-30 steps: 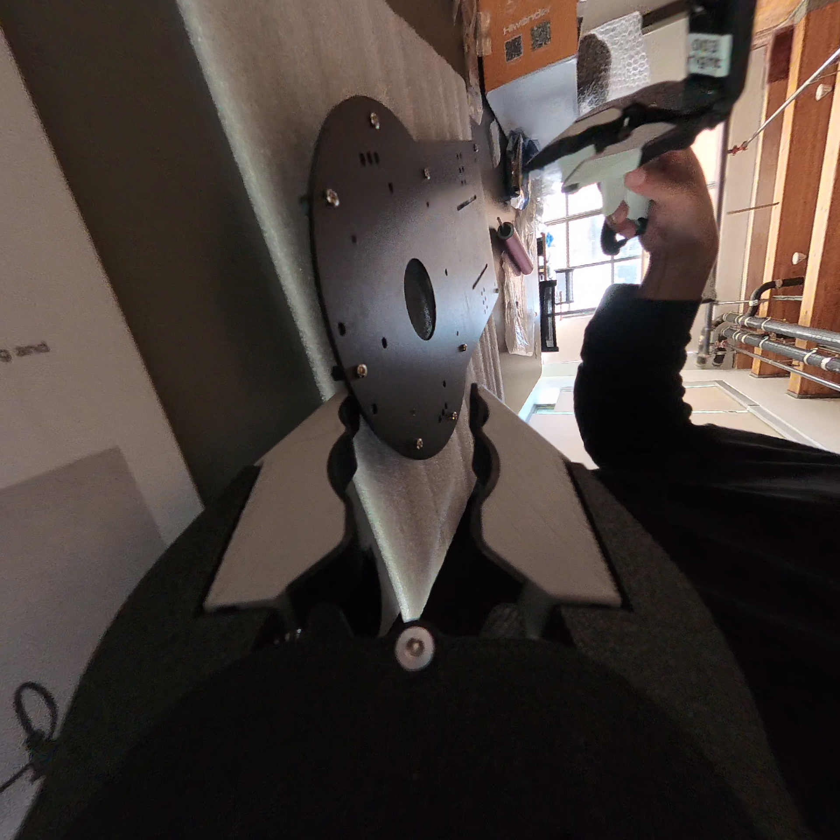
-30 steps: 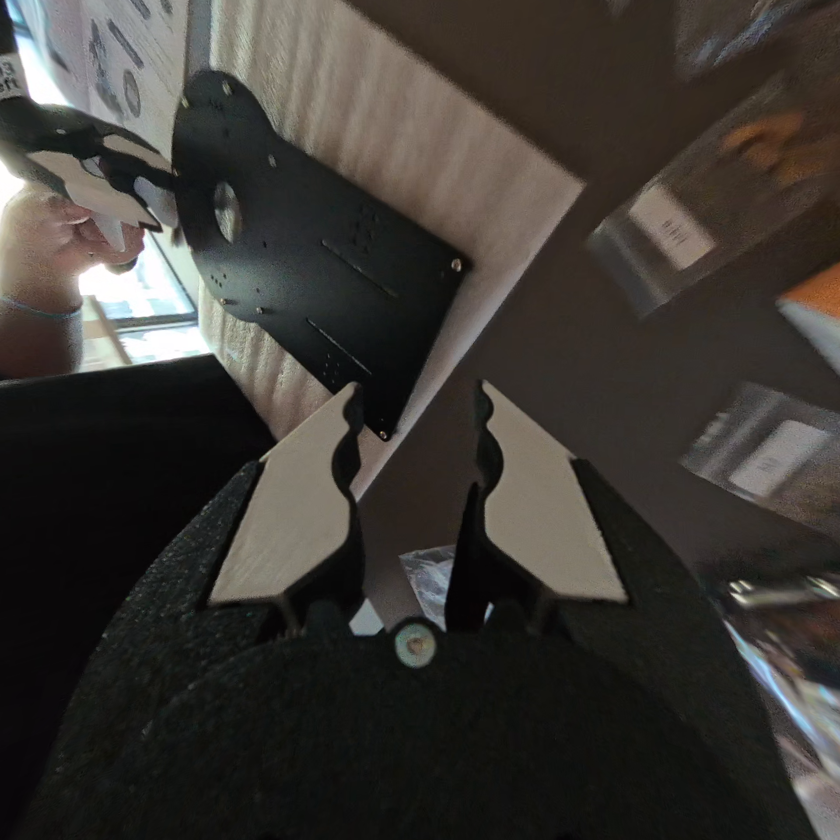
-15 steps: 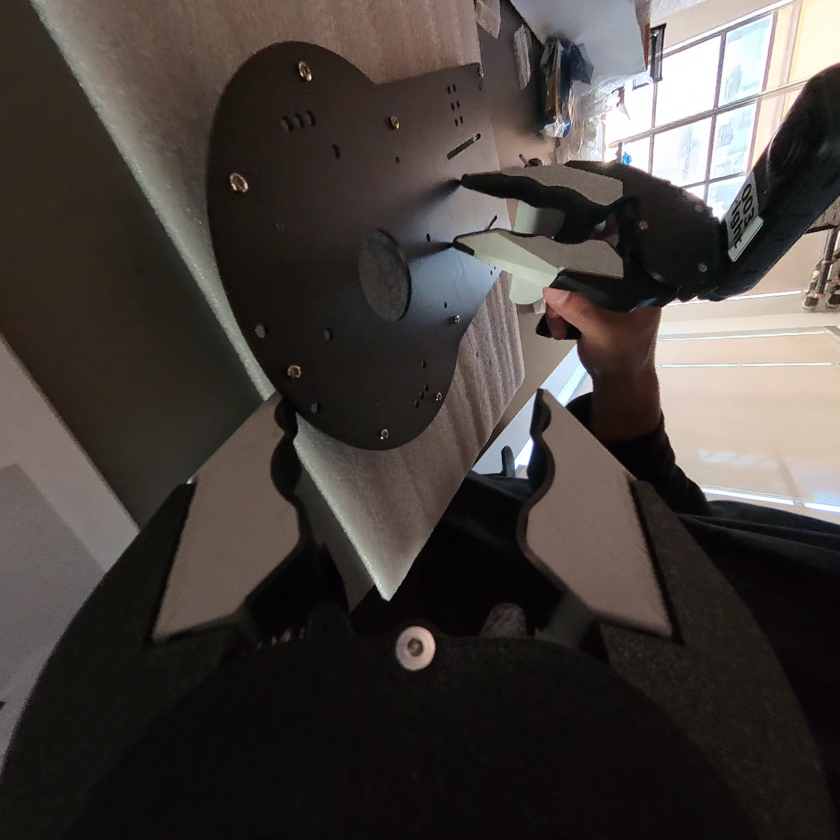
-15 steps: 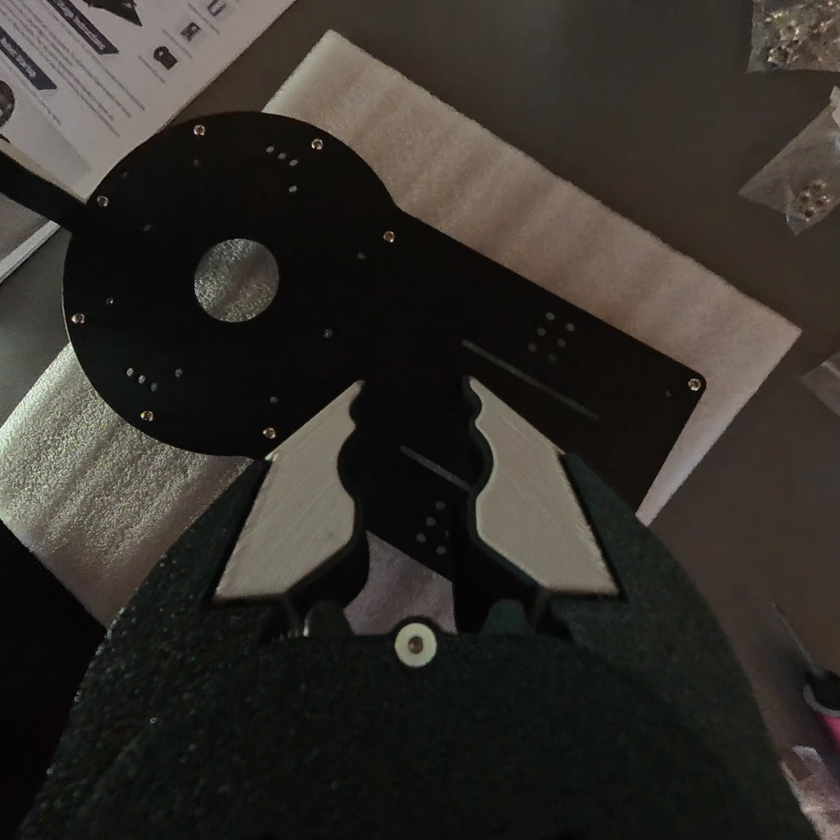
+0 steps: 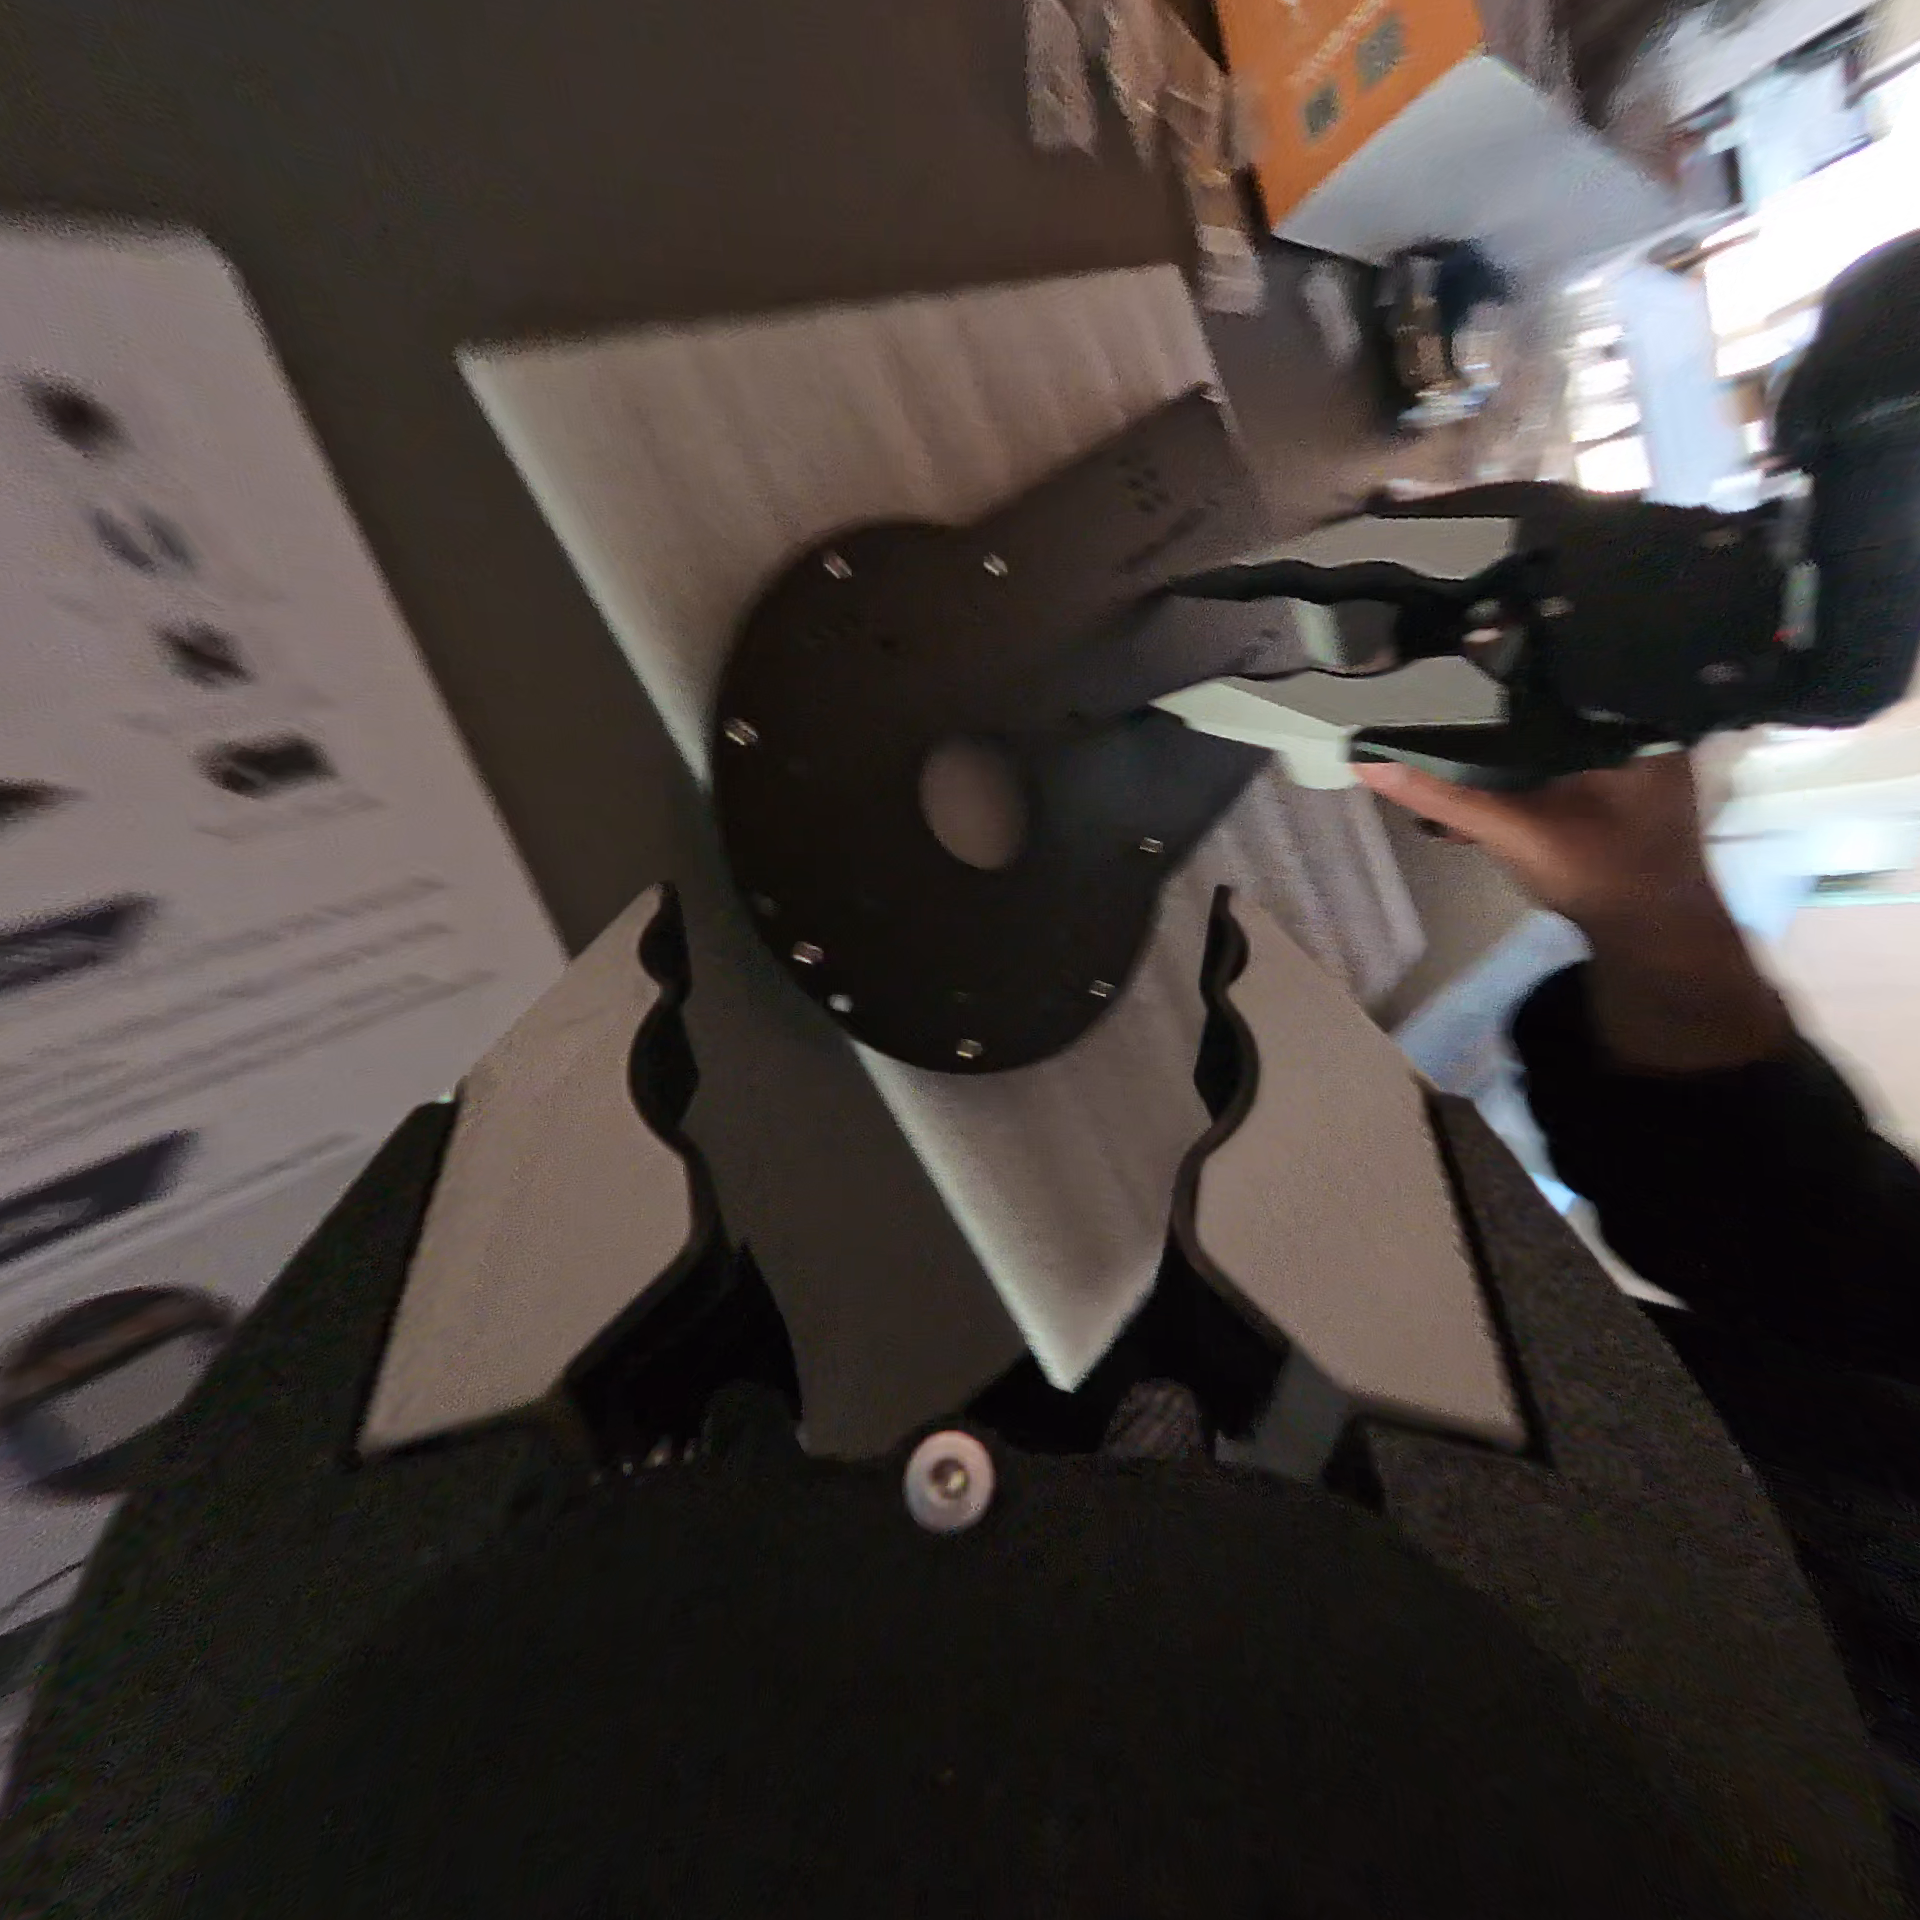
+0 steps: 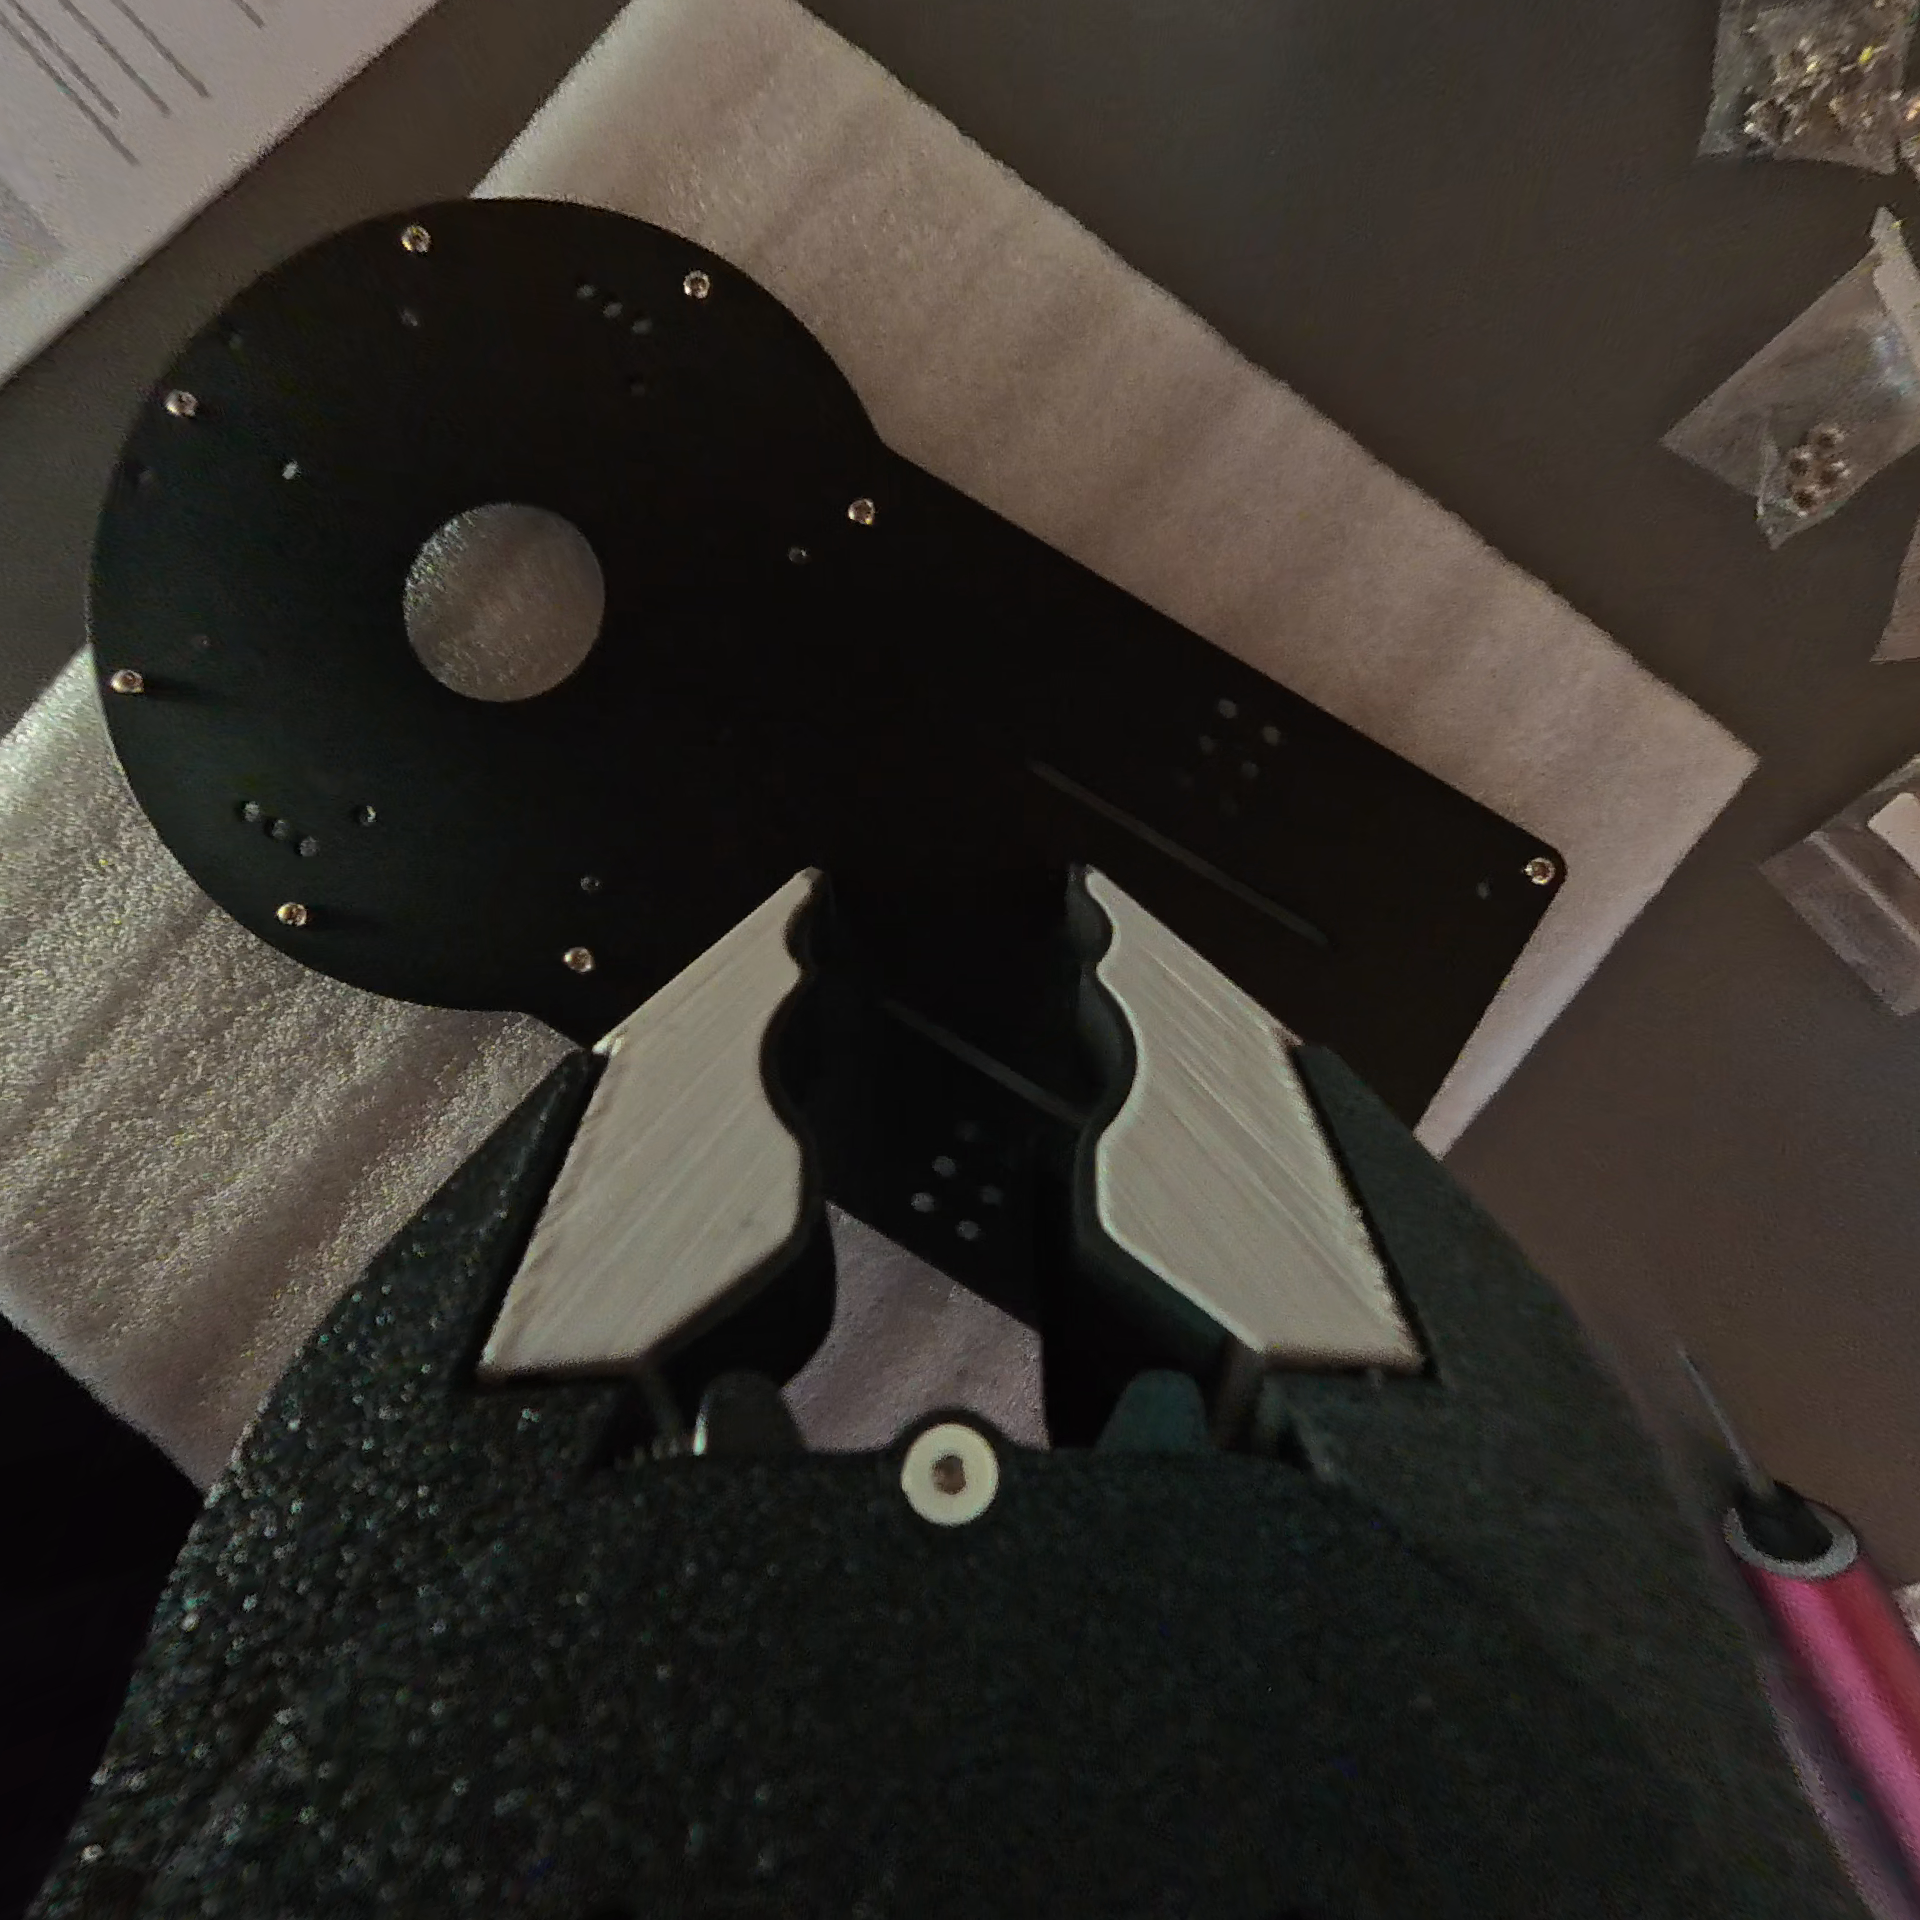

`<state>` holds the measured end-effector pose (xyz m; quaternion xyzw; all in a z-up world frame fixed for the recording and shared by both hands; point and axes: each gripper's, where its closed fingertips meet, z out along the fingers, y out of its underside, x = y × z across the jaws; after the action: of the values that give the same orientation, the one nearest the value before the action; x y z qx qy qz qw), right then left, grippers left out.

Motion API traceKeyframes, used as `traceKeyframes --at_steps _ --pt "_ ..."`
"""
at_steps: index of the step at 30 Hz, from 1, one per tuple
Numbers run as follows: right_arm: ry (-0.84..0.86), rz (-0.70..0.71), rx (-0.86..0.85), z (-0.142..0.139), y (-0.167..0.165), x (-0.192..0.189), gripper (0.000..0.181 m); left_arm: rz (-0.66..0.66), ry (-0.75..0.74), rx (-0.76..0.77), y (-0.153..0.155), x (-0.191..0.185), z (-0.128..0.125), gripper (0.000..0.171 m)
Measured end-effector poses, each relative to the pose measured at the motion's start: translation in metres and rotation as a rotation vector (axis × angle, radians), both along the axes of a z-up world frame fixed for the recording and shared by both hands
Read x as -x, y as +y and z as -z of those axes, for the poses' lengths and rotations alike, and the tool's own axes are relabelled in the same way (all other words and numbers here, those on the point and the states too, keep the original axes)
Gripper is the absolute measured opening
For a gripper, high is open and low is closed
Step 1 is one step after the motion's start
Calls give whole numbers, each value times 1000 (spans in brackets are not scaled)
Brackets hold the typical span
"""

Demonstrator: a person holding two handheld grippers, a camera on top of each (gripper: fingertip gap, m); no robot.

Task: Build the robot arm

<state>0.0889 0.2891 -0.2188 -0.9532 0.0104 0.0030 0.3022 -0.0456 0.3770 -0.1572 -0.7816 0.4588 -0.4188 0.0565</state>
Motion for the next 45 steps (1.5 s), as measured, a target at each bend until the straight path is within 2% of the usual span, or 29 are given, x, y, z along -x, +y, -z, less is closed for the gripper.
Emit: traceKeyframes --at_steps 2,4,5,9,12,14,20,25,27,29,31,34,35,37,40,42,45 --pt "10 -8 -23 -1 -1 -2 41 -8 -4 -183 10 -1 -15 94" --pt "-4 -7 -27 -1 -5 -6 46 -26 -33 -278 4 -1 -32 93" --pt "-8 -7 -41 -3 -7 -7 46 -42 -49 -336 1 -1 -39 84" --pt "9 -15 -93 -18 -20 -5 45 -135 -58 -675 -9 12 -53 74" --pt "9 -36 -108 -26 -34 -5 44 -240 -61 -821 -23 25 -57 74" --pt "3 -50 -110 -29 -44 -5 44 -299 -42 -822 -37 34 -49 74" --pt "-2 -77 -109 -36 -69 -2 44 -379 -56 -565 -85 42 -23 74" --pt "51 -93 -111 -41 -89 14 43 -407 -84 -513 -94 44 -24 74" --pt "99 -113 -200 -60 -97 27 33 -422 -94 -522 -91 49 -27 73" --pt "138 -124 -348 -86 -107 42 30 -445 -103 -542 -85 58 -29 73" --pt "176 -157 -422 -97 -121 61 31 -473 -106 -580 -76 74 -31 72" --pt "216 -151 -450 -88 -136 84 35 -535 -119 -633 -58 106 -35 71" --pt "231 -135 -452 -82 -139 90 29 -561 -127 -637 -52 119 -37 71" --pt "259 -73 -471 -77 -140 98 30 -611 -140 -629 -37 146 -40 69" --pt "275 -53 -505 -80 -125 118 31 -657 -145 -634 -10 189 -41 62" --pt "208 -2 -500 -81 -104 122 34 -669 -142 -665 15 218 -41 67" --pt "121 14 -585 -101 -63 141 34 -679 -121 -691 62 256 -37 72"
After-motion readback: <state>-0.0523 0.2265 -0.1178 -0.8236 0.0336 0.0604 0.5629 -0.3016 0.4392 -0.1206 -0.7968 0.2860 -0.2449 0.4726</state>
